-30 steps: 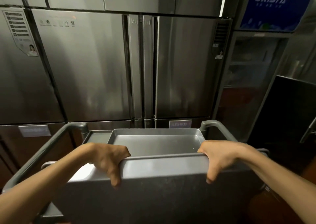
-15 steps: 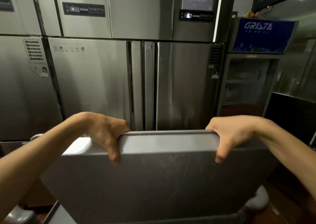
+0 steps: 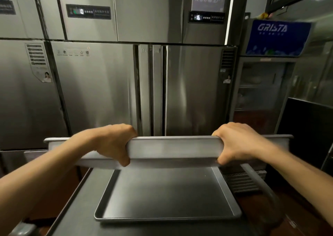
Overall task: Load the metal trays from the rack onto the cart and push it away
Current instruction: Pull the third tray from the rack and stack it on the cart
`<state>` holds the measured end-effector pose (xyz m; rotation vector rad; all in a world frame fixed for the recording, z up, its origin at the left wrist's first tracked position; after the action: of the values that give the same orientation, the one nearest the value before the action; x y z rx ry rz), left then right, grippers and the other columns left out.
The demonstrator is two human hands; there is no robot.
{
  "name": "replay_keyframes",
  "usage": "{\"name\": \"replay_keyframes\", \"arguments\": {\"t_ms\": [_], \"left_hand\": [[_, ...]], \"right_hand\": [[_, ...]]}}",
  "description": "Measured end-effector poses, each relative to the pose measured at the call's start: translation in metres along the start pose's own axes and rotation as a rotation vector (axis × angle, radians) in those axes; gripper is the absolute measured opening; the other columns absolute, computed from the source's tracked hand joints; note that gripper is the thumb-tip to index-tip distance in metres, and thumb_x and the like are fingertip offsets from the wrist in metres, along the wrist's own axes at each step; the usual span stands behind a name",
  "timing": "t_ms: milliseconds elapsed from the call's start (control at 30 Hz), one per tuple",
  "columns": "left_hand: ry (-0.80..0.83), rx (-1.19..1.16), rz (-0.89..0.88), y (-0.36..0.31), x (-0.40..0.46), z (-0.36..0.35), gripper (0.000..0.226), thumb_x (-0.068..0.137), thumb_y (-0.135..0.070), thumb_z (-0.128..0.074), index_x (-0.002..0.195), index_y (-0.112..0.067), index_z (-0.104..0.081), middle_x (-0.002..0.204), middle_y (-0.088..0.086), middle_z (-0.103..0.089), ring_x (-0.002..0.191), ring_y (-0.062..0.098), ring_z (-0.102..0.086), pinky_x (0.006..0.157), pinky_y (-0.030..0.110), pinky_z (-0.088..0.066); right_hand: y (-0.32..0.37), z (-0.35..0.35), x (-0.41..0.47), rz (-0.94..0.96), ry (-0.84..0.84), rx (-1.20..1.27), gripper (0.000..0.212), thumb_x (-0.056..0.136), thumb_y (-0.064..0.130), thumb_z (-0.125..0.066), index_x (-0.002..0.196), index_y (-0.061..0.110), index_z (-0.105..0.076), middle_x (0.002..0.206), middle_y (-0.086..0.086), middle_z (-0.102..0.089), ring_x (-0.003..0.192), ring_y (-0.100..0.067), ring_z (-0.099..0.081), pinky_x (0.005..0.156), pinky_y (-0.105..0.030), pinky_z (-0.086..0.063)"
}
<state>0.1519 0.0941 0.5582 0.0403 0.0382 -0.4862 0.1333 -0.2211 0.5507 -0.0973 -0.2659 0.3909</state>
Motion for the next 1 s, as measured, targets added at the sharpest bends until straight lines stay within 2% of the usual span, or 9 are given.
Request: {"name": "replay_keyframes", "arguments": {"t_ms": [67,167,233,300,467,533,633,800,1000], "left_hand": [[-0.079,0.142,0.017,0.004,0.009,-0.022,0.040,0.049,-0.040,-0.076,0.085,-0.027,-0.063,0.075,-0.007,-0.062,0.062,0.014,-0.056,0.053,0.025,-0.042],[-0.186,0.260,0.002,0.011,0.027,-0.064,0.041,0.054,-0.040,-0.069,0.093,-0.027,-0.063,0.088,-0.001,-0.069,0.076,0.023,-0.062,0.058,0.026,-0.039],[-0.216,0.264,-0.001,0.015,0.038,-0.092,0.036,0.058,-0.036,-0.065,0.093,-0.027,-0.062,0.091,-0.001,-0.069,0.081,0.024,-0.063,0.061,0.028,-0.044],[-0.241,0.242,-0.009,0.017,0.046,-0.121,0.030,0.064,-0.032,-0.062,0.094,-0.026,-0.062,0.091,-0.004,-0.068,0.081,0.023,-0.063,0.063,0.029,-0.047],[-0.292,0.170,-0.015,0.022,0.057,-0.182,0.014,0.079,-0.027,-0.060,0.093,-0.027,-0.059,0.092,-0.004,-0.063,0.079,0.017,-0.057,0.058,0.026,-0.037],[-0.304,0.185,-0.039,0.018,0.058,-0.202,0.019,0.068,-0.028,-0.073,0.080,-0.025,-0.060,0.080,-0.005,-0.062,0.070,0.015,-0.059,0.051,0.026,-0.038],[-0.265,0.206,-0.079,0.012,0.059,-0.228,0.038,0.035,-0.027,-0.088,0.058,-0.025,-0.057,0.056,-0.009,-0.056,0.046,0.011,-0.054,0.034,0.018,-0.033],[-0.200,0.194,-0.076,0.013,0.070,-0.266,0.042,0.032,-0.031,-0.090,0.057,-0.024,-0.058,0.055,-0.008,-0.056,0.045,0.012,-0.055,0.032,0.018,-0.035],[-0.188,0.129,-0.086,0.009,0.079,-0.292,0.045,0.028,-0.029,-0.091,0.058,-0.024,-0.057,0.056,-0.008,-0.055,0.045,0.013,-0.054,0.031,0.018,-0.035]], "right_hand": [[0.002,-0.028,0.004,0.001,-0.043,-0.034,0.036,0.048,0.051,-0.072,0.072,0.025,-0.061,0.063,0.009,-0.059,0.062,-0.009,-0.055,0.053,-0.029,-0.044],[0.004,-0.074,0.007,0.002,-0.134,-0.098,0.032,0.057,0.048,-0.073,0.067,0.023,-0.055,0.068,0.007,-0.062,0.066,-0.014,-0.059,0.053,-0.028,-0.037],[0.006,-0.102,0.008,0.015,-0.217,-0.118,0.028,0.055,0.041,-0.077,0.068,0.024,-0.060,0.069,0.006,-0.064,0.066,-0.017,-0.062,0.052,-0.027,-0.037],[0.009,-0.126,0.008,0.013,-0.294,-0.060,0.029,0.049,0.030,-0.085,0.063,0.021,-0.062,0.062,0.003,-0.063,0.057,-0.021,-0.063,0.046,-0.028,-0.041],[0.016,-0.181,0.010,0.022,-0.306,0.027,0.037,0.044,0.017,-0.093,0.057,0.017,-0.058,0.057,0.000,-0.060,0.046,-0.020,-0.060,0.040,-0.024,-0.042],[0.018,-0.204,0.011,0.010,-0.278,0.039,0.040,0.038,0.015,-0.093,0.057,0.016,-0.058,0.058,-0.001,-0.060,0.048,-0.022,-0.060,0.036,-0.029,-0.046],[0.018,-0.236,0.011,0.016,-0.236,0.049,0.043,0.032,0.014,-0.093,0.057,0.016,-0.057,0.057,-0.001,-0.058,0.048,-0.022,-0.060,0.032,-0.030,-0.044],[0.015,-0.273,0.010,-0.008,-0.179,0.073,0.045,0.026,0.016,-0.090,0.055,0.017,-0.055,0.055,0.001,-0.056,0.047,-0.022,-0.058,0.032,-0.024,-0.034],[0.012,-0.309,0.001,-0.013,-0.164,0.095,0.047,0.027,0.016,-0.090,0.058,0.019,-0.054,0.058,0.002,-0.056,0.050,-0.021,-0.058,0.032,-0.025,-0.034]]}}
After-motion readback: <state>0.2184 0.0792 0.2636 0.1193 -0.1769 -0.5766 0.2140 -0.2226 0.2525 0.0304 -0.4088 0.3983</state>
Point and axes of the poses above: each hand's wrist, its own x-axis towards the middle knuckle, its own z-axis out of the back of the hand, y = z × x, the point moved 2 cm from there along x, towards the middle knuckle
